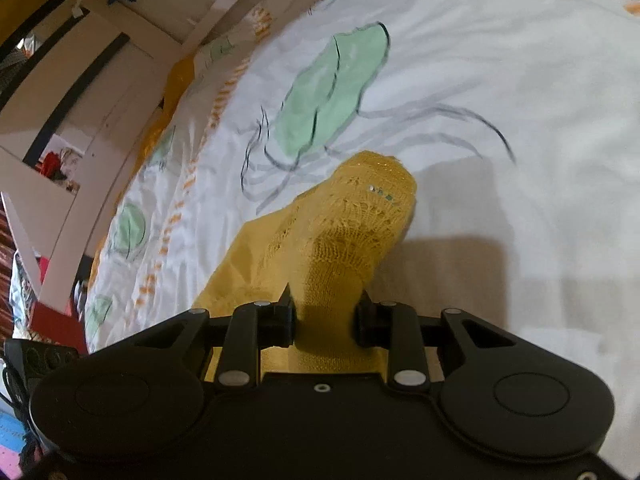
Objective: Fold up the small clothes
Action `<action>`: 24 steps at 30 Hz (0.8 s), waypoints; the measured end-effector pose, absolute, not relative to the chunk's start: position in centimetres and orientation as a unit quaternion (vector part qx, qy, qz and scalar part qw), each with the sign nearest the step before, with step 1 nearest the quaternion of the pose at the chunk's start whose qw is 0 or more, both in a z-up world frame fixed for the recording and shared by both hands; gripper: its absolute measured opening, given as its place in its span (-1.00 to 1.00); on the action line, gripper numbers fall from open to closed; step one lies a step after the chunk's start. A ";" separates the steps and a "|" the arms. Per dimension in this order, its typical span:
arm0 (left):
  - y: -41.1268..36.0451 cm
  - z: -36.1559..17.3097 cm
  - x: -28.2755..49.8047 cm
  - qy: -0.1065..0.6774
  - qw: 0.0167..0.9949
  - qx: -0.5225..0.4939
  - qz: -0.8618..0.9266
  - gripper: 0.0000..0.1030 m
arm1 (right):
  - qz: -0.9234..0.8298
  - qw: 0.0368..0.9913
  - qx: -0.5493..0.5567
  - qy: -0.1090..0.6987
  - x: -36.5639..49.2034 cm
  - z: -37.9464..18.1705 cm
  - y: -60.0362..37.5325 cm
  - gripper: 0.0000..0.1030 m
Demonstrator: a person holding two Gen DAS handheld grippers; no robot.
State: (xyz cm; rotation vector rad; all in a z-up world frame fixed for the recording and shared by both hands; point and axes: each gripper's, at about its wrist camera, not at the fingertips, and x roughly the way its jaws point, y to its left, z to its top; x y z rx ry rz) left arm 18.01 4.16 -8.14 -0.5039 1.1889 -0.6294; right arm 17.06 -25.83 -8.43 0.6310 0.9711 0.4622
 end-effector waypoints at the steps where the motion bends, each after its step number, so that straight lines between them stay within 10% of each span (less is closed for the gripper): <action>1: 3.9 -8.0 16.8 0.546 0.751 -0.229 -0.292 -0.63 | 0.217 0.808 0.297 0.460 15.9 -8.4 -26.2 -0.24; 13: 2.4 -9.3 8.9 0.541 0.795 -0.148 -0.231 -0.54 | 0.134 0.854 0.259 0.432 10.3 -8.8 -29.4 -0.18; 24: 2.2 -9.3 5.1 0.499 0.843 -0.091 -0.182 -0.29 | 0.117 0.878 0.255 0.387 9.6 -10.3 -30.1 0.33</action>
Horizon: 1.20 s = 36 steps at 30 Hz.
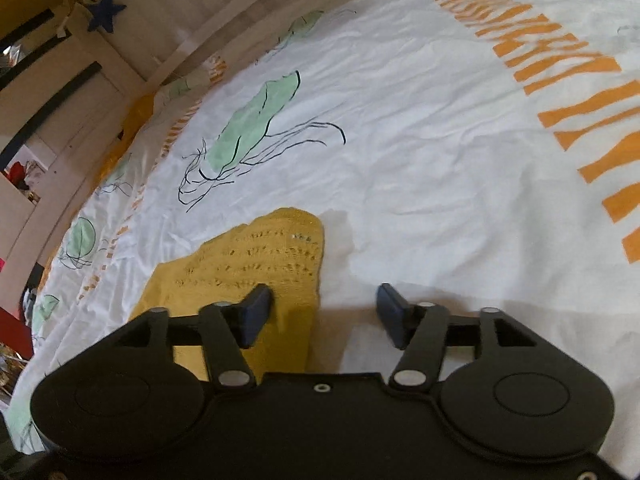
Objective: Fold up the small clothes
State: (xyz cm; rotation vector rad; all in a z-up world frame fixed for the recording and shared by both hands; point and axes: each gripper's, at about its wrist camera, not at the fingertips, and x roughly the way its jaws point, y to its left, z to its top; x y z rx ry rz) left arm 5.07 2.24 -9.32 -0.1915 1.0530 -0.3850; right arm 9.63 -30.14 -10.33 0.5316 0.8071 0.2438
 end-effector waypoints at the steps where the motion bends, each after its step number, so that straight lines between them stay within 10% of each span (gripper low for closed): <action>1: 2.2 -9.1 4.5 0.491 0.848 -0.086 -0.180 -0.28 | 0.117 0.880 0.253 0.384 9.2 -10.2 -30.3 0.45; 6: 2.9 -7.4 1.9 0.440 0.871 -0.092 -0.199 -0.20 | 0.118 0.891 0.247 0.362 8.3 -9.8 -30.8 0.99; 14: 1.1 -3.5 1.7 0.348 0.910 -0.069 -0.214 0.28 | 0.117 0.911 0.196 0.342 7.7 -8.9 -29.9 1.00; 36: 0.7 -10.8 10.0 0.414 0.902 -0.079 -0.099 0.54 | 0.087 0.923 0.055 0.372 12.4 -10.2 -25.8 1.00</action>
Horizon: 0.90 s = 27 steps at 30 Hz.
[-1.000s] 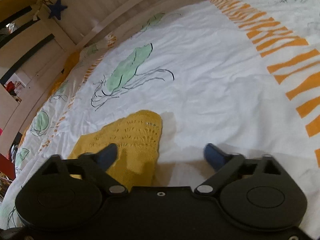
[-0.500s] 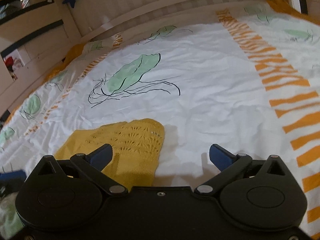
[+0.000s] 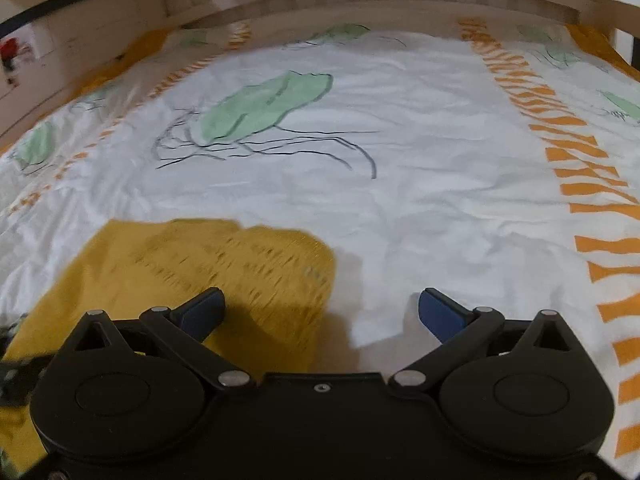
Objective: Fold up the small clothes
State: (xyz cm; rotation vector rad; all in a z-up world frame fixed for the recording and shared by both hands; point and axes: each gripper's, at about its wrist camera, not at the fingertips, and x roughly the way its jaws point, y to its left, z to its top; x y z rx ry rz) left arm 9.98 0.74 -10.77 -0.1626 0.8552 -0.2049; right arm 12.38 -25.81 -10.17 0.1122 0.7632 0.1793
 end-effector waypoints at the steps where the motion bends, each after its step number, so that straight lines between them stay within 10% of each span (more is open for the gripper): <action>1: 0.7 -10.8 10.1 0.414 0.902 -0.079 -0.099 0.57 | 0.076 0.922 0.058 0.376 13.0 -10.4 -26.0 1.00; 27: 3.4 -6.8 9.5 0.407 0.906 -0.077 -0.086 0.75 | 0.027 0.948 0.163 0.271 4.3 -4.2 -29.5 1.00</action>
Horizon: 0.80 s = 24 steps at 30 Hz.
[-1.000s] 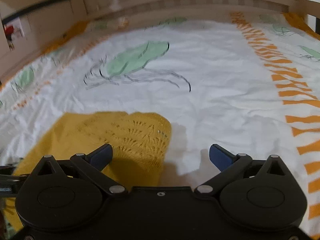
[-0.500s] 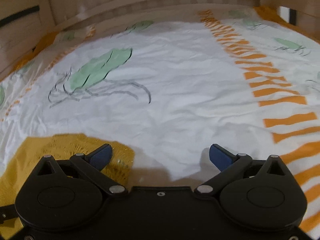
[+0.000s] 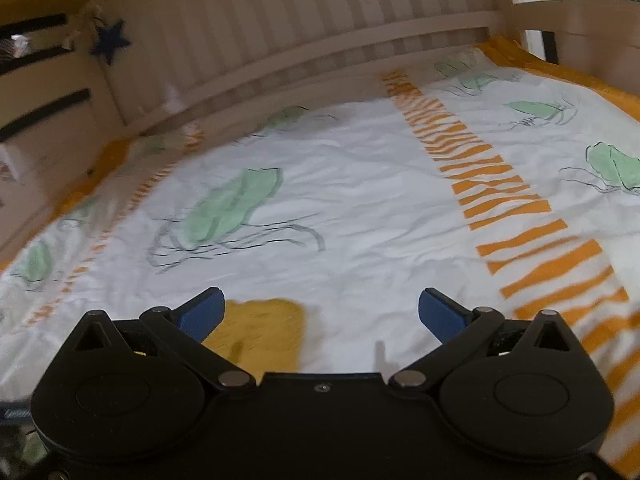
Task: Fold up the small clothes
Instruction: 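Open both grippers and pull them back from the folded sweater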
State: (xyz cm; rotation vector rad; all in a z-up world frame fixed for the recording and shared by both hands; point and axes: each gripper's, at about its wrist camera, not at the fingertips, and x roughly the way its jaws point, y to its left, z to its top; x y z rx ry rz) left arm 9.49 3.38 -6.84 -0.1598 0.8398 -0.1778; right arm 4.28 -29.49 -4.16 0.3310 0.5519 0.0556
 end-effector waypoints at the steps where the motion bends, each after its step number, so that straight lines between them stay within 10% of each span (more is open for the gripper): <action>1: 3.2 -6.3 9.2 0.402 0.908 -0.072 -0.091 0.75 | 0.031 0.949 0.161 0.270 3.6 -3.9 -29.1 1.00; 24: 0.1 0.5 -0.7 0.356 0.932 0.015 -0.061 0.75 | 0.060 0.929 0.118 0.347 -7.9 -4.0 -24.0 1.00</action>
